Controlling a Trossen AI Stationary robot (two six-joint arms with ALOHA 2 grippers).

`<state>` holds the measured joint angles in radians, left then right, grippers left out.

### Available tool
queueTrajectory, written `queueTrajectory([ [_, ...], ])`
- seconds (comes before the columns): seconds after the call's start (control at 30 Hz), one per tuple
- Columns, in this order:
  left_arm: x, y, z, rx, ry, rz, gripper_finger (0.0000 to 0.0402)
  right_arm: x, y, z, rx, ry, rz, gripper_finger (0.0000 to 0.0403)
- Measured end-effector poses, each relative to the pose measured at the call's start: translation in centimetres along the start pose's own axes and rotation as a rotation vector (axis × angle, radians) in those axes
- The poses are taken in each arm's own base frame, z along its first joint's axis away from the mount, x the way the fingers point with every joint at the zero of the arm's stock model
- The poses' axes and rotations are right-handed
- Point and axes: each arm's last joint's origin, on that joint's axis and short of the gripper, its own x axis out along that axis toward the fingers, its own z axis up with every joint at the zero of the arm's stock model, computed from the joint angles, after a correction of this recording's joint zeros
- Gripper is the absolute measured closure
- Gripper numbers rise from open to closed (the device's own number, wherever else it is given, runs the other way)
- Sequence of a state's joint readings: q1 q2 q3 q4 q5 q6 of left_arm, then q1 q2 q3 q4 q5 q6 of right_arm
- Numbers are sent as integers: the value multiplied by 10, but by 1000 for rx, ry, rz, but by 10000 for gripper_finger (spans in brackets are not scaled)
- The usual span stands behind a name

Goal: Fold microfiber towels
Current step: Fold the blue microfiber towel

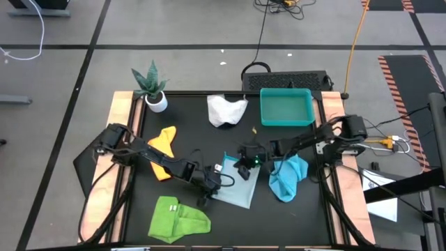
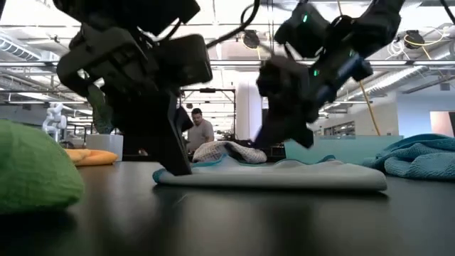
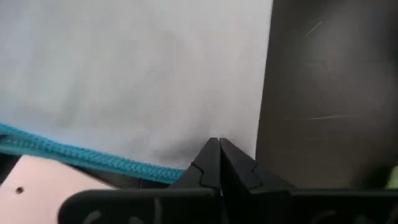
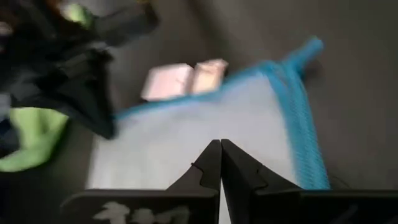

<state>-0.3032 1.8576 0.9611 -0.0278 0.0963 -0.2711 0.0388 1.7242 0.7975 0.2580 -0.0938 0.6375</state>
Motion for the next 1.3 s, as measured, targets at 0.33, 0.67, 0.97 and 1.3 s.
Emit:
queueTrajectory([
  [0.33, -2, 22, 0, 17, 40, 39, 401, 3, -15, -8, 54, 75, -118, 403],
  [0.67, -29, 76, 1, 69, 136, 131, 401, -7, -13, -9, 93, 82, -193, 403],
  [0.97, -65, 128, -4, 149, 219, 235, 401, -13, -16, -3, 105, 24, -237, 403],
  [1.3, -98, 124, 11, 57, 66, 205, 400, -21, -21, 20, 43, -138, -228, 403],
])
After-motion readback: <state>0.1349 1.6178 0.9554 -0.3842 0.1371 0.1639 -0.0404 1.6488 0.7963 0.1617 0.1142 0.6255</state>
